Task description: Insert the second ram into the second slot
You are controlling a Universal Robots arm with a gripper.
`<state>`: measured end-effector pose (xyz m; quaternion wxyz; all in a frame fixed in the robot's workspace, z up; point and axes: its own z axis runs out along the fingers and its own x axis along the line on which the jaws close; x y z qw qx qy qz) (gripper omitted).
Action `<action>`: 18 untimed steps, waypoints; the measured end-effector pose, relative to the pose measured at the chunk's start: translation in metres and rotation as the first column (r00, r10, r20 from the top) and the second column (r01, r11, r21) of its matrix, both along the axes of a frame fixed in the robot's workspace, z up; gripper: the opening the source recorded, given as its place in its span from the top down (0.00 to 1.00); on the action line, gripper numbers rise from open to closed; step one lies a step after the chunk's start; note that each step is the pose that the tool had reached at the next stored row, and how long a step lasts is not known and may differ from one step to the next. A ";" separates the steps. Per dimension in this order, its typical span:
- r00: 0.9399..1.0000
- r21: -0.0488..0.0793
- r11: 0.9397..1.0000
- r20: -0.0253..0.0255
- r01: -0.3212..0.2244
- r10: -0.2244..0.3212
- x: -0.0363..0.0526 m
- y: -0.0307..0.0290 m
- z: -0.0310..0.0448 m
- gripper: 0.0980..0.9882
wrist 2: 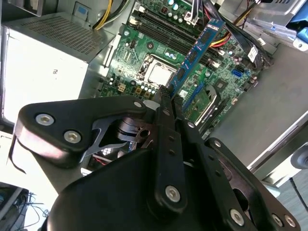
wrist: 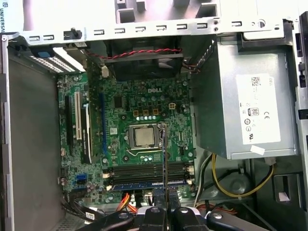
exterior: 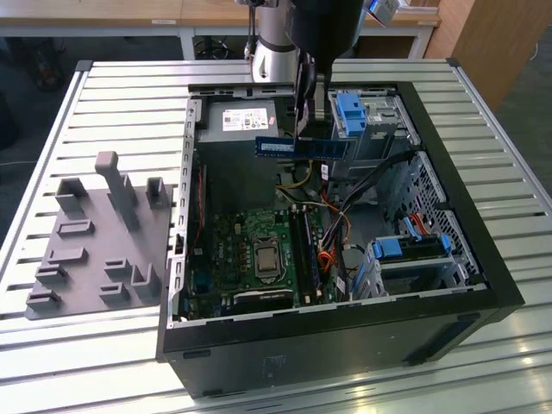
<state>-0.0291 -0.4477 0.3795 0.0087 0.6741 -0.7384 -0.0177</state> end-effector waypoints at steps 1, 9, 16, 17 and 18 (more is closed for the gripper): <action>1.000 0.000 1.000 0.000 0.004 -0.004 0.0000 0.0000 0.0000 0.96; 0.999 0.000 0.999 0.000 0.033 -0.033 0.0000 0.0000 -0.0001 0.96; 0.998 0.000 0.998 0.000 0.060 -0.060 0.0000 0.0000 -0.0003 0.96; 0.998 0.000 0.998 0.000 0.064 -0.064 0.0000 0.0000 -0.0003 0.96; 0.998 0.000 0.998 0.000 0.067 -0.067 0.0000 -0.0001 -0.0003 0.96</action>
